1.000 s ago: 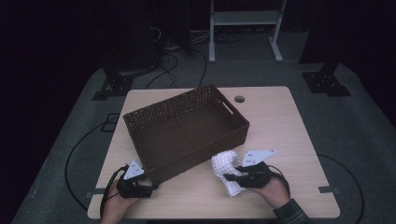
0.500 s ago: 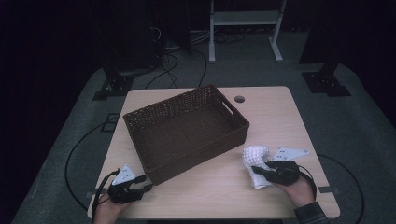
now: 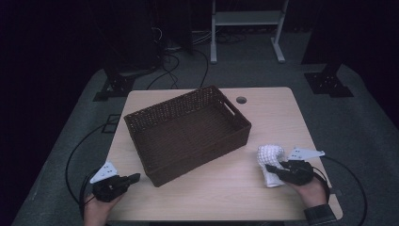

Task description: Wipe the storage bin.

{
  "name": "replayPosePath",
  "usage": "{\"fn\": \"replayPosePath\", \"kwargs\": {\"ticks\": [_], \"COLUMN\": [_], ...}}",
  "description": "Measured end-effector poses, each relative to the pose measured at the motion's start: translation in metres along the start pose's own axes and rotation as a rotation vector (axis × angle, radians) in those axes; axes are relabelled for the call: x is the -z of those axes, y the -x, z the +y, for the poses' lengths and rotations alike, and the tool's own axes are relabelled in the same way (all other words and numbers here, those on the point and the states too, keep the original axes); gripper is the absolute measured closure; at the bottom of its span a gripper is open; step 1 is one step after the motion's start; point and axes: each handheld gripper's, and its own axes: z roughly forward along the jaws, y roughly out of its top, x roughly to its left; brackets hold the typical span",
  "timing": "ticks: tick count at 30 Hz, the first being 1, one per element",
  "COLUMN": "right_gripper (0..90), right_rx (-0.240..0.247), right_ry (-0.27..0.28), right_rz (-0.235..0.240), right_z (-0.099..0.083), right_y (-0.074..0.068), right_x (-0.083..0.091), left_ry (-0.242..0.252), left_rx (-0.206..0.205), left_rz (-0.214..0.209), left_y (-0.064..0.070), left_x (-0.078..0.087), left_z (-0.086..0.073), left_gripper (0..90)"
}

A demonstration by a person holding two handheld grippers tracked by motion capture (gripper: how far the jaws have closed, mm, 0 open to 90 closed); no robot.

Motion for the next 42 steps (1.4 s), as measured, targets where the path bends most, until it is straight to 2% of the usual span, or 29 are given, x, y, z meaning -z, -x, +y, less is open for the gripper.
{"fn": "replayPosePath", "kwargs": {"ticks": [3, 6, 10, 15, 21, 28, 32, 42], "right_gripper": [72.2, 72.2, 72.2, 72.2, 72.2, 72.2, 72.2, 72.2], "right_rx": [-0.003, -0.009, -0.008, -0.008, -0.013, -0.015, -0.017, -0.012], "right_ry": [0.0, -0.002, -0.004, -0.002, 0.005, 0.005, 0.006, 0.009], "right_rz": [-0.001, -0.003, -0.005, -0.007, -0.015, -0.02, -0.019, -0.013], "right_z": [-0.001, -0.001, -0.001, -0.001, -0.002, -0.002, -0.002, -0.001], "right_y": [0.001, 0.001, 0.001, 0.001, 0.002, 0.002, 0.003, 0.004], "right_x": [0.0, 0.0, -0.001, -0.001, 0.003, 0.004, 0.004, 0.004], "left_ry": [0.056, 0.086, 0.092, 0.11, 0.108, 0.103, 0.097, 0.083], "left_rx": [-0.004, -0.014, -0.037, -0.039, -0.049, -0.061, -0.081, -0.127], "left_rz": [-0.004, -0.001, -0.011, -0.029, -0.063, -0.096, -0.143, -0.226], "left_y": [-0.001, -0.003, -0.005, -0.007, -0.006, 0.004, 0.015, 0.041], "left_x": [0.008, 0.012, 0.01, 0.004, -0.005, -0.014, -0.026, -0.057], "left_z": [0.01, 0.018, 0.024, 0.03, 0.038, 0.042, 0.05, 0.066], "left_gripper": [90.0, 90.0, 90.0, 89.9, 90.0, 90.0, 90.0, 89.9]}}
